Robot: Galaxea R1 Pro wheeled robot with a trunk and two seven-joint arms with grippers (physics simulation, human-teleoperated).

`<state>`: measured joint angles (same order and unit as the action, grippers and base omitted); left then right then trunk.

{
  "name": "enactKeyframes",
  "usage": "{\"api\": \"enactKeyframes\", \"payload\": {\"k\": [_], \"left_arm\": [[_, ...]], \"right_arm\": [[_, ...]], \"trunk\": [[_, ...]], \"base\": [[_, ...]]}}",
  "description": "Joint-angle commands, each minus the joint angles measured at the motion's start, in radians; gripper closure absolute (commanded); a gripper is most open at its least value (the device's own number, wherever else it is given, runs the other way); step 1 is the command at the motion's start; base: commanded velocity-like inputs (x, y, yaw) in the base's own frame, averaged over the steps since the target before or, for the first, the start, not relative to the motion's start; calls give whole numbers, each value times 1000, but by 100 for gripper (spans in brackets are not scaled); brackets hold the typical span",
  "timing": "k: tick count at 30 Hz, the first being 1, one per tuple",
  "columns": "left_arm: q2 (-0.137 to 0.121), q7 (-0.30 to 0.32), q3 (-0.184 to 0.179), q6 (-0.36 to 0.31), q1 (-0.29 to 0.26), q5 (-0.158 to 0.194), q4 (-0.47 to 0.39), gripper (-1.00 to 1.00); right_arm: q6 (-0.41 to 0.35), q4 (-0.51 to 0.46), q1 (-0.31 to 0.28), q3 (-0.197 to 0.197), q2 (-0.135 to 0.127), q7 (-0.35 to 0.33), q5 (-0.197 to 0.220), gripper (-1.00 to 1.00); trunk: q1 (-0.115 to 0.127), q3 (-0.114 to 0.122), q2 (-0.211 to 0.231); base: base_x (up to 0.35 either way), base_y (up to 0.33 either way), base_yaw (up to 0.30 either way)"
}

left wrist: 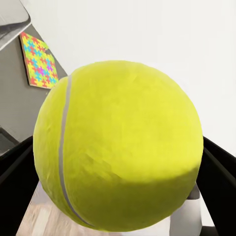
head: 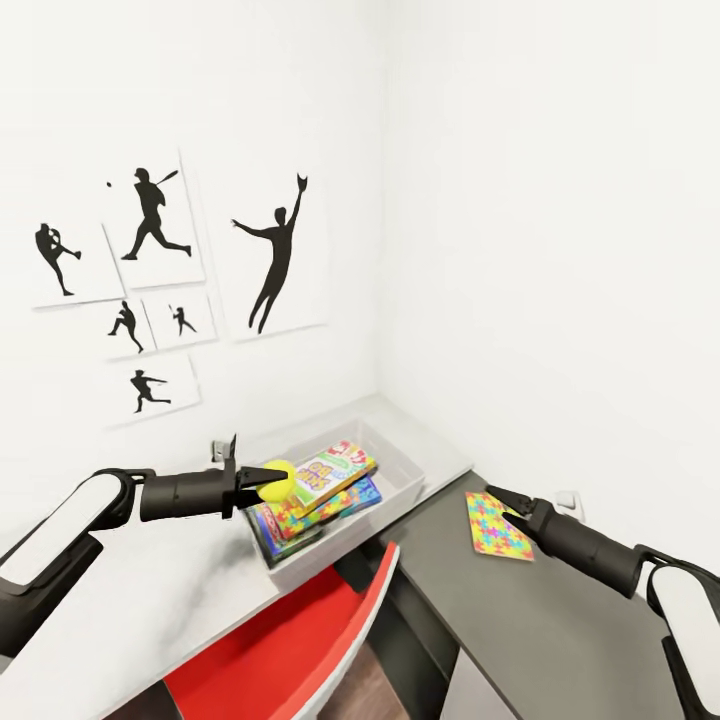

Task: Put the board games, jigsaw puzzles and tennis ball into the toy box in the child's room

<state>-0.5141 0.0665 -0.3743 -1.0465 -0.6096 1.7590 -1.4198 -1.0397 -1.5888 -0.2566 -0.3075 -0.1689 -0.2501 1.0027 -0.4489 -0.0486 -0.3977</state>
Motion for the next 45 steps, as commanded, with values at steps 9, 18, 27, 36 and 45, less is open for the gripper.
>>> {"api": "enactKeyframes", "payload": {"k": [9,18,27,36,45], "left_arm": [[0,9,-2,-1,-2,-4,0,100],[0,8,-2,-1,-1,-6,1,100],[0,9,-2,-1,-1,-6,1,100],[0,9,-2,-1,-1,-6,1,100],[1,7,-2,-1,-1,-6,1,100]], "right_arm": [[-3,0,-2,5,1,-8,-10,-100],[-3,0,-2,6,-3,-8,-10,-100],[-1,0,-2,7,1,-8,-11,-100],[-1,1,-2,8,-4,-8,-15,-100],[-2,3,-3,7,-4,-8,-28,-100]], "trunk": [[-1,-4,-2],[-1,-9,-2],[-1,-12,-2],[-1,-12,-2],[-1,-12,-2]], "base": [[81,28,253],[136,52,282],[151,47,148],[105,37,3],[110,9,0]]}}
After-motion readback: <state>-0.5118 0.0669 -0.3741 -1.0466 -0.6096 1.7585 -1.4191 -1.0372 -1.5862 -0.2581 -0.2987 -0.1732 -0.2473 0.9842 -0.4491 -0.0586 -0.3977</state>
